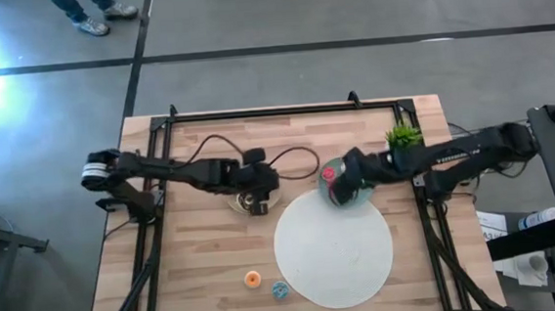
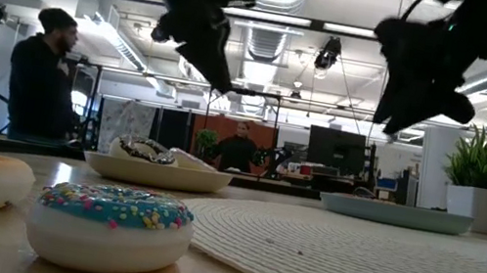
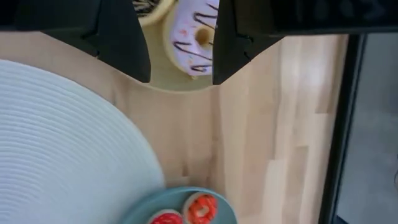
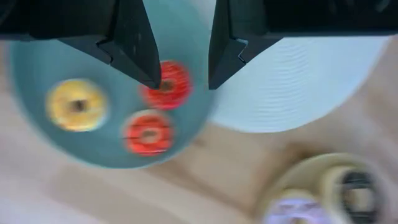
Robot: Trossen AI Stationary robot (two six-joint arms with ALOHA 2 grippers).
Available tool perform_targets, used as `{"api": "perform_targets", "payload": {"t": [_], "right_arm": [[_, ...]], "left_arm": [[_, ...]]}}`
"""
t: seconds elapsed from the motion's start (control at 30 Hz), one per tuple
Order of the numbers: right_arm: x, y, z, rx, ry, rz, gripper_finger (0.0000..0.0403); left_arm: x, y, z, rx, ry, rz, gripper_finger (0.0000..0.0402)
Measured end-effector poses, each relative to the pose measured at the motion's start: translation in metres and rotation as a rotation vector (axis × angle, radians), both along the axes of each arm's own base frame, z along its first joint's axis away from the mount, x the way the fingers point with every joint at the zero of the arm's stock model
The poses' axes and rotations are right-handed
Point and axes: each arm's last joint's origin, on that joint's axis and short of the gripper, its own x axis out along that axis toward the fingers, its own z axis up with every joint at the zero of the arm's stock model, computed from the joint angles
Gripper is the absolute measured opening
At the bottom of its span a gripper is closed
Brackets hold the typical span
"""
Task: Pick & Place donuts
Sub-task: Put the small orange donut on the blue plate
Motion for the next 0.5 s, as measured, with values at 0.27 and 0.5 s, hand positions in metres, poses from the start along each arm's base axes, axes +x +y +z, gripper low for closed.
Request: {"api": "perform_targets", "payload": {"t": [0.27,0.5], "right_arm": [[0.006,0.060,0.004,0.037,-0.163,0.124,0.0125],[0.012,0.092,-0.004,0.091,-0.207,0.201,0.0125]], "left_arm": [[-0.043,-0.035,-0.012,-0.175,-0.082,-0.001,0.0147],[-0.067,-0.097,-0.018,-0.335,-0.085,-0.078,0.0147]]}}
